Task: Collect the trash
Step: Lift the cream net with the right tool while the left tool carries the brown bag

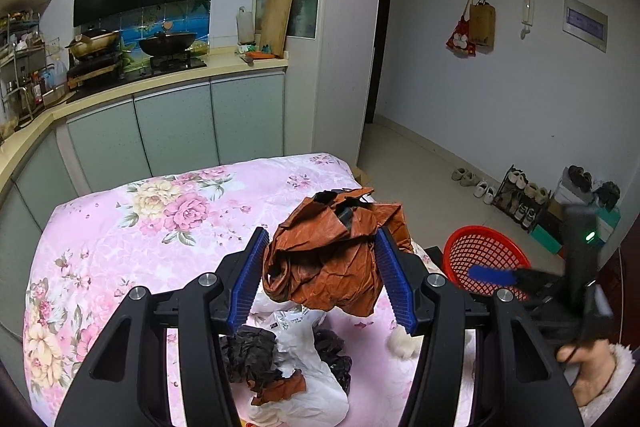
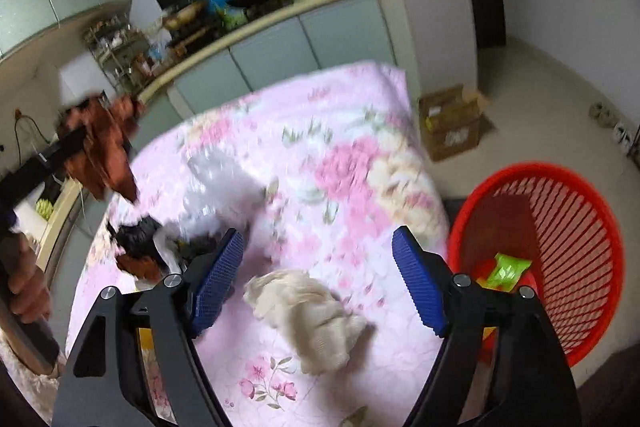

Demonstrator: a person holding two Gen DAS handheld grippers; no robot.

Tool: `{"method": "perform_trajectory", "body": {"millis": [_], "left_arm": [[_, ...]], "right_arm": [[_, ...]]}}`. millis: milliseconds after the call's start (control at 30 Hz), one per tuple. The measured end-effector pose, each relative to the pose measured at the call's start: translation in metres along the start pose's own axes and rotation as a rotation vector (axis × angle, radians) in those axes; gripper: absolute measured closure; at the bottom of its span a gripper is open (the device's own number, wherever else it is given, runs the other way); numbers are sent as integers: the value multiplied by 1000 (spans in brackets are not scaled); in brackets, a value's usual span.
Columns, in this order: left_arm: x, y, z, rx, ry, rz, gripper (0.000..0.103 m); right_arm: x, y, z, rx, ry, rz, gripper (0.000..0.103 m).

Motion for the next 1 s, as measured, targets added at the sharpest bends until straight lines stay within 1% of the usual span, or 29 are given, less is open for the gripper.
{"method": "perform_trajectory", "body": {"millis": [233,300,367,400,433,467,533,633,733,833,1000], "left_arm": [[3,-7,5,-16,-16,-6,50],[3,-8,6,-18,-19,-6,50],[3,-8,8,-17,-20,-6,50],[3,-7,8,-15,-21,-6,50],[3,-7,8,-14,-21,-5,50],[3,-6,8,-13,-22,-5,50],[3,-6,8,-12,-23,-5,50],[1,-5,6,-8,-18,-4,50],[0,-3,3,-4,-10,-1,50],[-1,1,0,7,-3,3,50],[-2,13,-3,36,4,15,50]], "right_arm": [[26,-20,39,-107,-118,-12,29],[29,-24,49,-139,-137,0,36],[33,-26,56,-167,-160,9,49],[34,-25,58,-178,-164,20,53],[35,-24,60,-187,-165,31,59],[35,-23,59,-187,-165,35,63],[30,-21,56,-167,-160,30,66],[16,-20,40,-151,-110,35,67],[-8,-24,14,-132,-30,26,68],[-42,-26,-17,-92,76,4,68],[-92,-28,-56,-48,226,-22,68]]}}
Point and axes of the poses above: each gripper's, at about its wrist camera, not at the fingertips, and x roughly the way its jaws point, y to its right, z to its underside, the point moved 9 cm from there along x, roughly the way its jaws point, and after that the axes turned 5 degrees about z, right-handed, at the moved point
